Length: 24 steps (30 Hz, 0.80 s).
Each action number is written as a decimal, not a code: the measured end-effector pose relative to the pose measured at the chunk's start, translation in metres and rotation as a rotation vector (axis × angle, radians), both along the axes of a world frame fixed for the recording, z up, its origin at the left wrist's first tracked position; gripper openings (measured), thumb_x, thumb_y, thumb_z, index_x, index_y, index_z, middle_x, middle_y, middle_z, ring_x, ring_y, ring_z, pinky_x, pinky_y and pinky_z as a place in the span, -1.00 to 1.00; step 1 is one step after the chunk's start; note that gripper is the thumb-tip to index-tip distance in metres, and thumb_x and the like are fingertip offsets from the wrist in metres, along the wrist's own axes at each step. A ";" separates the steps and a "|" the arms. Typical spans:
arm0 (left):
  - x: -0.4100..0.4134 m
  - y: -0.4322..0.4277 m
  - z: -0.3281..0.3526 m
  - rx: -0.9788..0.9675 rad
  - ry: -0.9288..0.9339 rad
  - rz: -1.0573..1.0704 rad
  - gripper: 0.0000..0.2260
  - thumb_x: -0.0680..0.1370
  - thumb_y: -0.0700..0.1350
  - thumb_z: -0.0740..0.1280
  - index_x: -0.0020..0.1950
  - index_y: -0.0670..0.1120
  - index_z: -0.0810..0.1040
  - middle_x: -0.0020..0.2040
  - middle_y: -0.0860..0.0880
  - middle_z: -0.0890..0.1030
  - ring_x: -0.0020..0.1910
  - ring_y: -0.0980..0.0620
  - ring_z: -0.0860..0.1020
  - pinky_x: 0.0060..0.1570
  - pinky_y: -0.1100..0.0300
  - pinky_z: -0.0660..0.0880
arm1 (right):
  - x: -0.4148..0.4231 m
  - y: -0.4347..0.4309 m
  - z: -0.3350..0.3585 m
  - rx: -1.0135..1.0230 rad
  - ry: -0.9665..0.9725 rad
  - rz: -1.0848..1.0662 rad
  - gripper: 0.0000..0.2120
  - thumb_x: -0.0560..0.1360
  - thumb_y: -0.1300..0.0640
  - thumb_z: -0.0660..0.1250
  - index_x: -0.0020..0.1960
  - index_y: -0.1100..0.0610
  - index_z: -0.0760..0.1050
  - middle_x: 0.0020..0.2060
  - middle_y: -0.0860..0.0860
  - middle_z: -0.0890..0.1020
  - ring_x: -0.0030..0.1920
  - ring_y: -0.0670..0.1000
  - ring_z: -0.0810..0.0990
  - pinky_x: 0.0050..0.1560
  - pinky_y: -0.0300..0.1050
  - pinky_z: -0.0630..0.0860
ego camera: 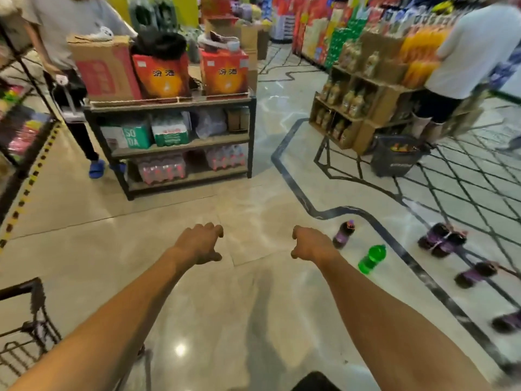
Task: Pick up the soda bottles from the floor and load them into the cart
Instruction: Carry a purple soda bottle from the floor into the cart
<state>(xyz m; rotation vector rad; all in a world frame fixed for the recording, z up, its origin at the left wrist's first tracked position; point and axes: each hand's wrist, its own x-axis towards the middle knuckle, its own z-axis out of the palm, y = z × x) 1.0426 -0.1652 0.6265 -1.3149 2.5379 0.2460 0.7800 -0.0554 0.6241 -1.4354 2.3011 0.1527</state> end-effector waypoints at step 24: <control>-0.402 -0.103 -0.001 0.001 0.035 -0.828 -0.35 0.45 0.15 0.53 0.46 0.02 0.40 0.41 -0.02 0.51 0.31 -0.08 0.53 0.21 0.03 0.53 | -0.227 0.102 -0.012 0.073 0.063 -0.840 -0.51 0.54 0.01 0.43 0.41 0.05 0.38 0.28 0.07 0.58 0.26 0.15 0.54 0.13 0.03 0.51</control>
